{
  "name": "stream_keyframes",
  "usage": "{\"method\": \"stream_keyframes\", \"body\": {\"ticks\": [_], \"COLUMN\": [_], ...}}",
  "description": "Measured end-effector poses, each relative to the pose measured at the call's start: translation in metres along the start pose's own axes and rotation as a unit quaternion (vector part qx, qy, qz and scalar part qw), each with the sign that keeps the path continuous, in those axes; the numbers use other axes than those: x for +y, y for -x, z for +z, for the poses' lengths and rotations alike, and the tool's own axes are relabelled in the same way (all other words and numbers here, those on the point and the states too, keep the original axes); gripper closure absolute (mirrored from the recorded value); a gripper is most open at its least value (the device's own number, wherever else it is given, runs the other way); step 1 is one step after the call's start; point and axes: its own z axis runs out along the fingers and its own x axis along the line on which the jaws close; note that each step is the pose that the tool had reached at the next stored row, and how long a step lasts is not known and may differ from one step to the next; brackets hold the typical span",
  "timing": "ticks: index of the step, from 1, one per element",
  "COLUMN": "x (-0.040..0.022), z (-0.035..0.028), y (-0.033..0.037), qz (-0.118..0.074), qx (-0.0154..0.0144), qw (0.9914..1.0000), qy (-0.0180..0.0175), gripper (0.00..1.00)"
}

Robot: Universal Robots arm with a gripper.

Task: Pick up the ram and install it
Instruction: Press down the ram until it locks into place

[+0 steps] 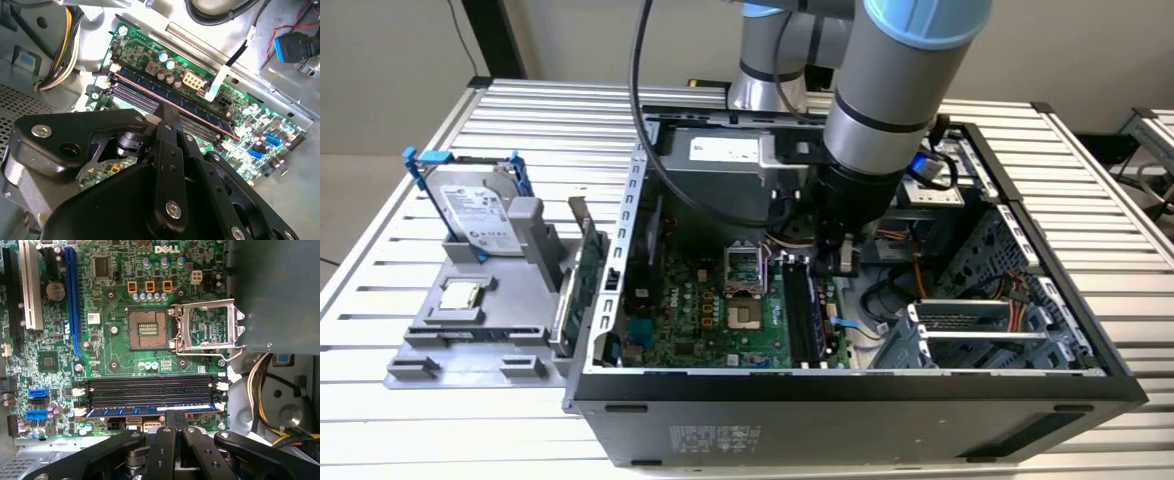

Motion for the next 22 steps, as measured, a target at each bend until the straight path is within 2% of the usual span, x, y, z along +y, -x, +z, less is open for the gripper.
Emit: {"method": "stream_keyframes", "body": {"ticks": [5,10,13,16,22], "x": [-0.002,-0.0023,-0.0026,-0.0028,-0.0031], "z": [0.0019,0.0027,0.0028,0.0034,0.0141], "y": [-0.0034,-0.0061,-0.0071,-0.0114,-0.0134], "qz": [-0.011,-0.031,-0.032,-0.032,-0.032], "qx": [0.0002,0.0005,0.0005,0.0006,0.0006], "qw": [0.99993,0.99952,0.99948,0.99948,0.99949], "qy": [0.0002,0.0007,0.0008,0.0008,0.0008], "gripper": [1.0,1.0,1.0,1.0,1.0]}}
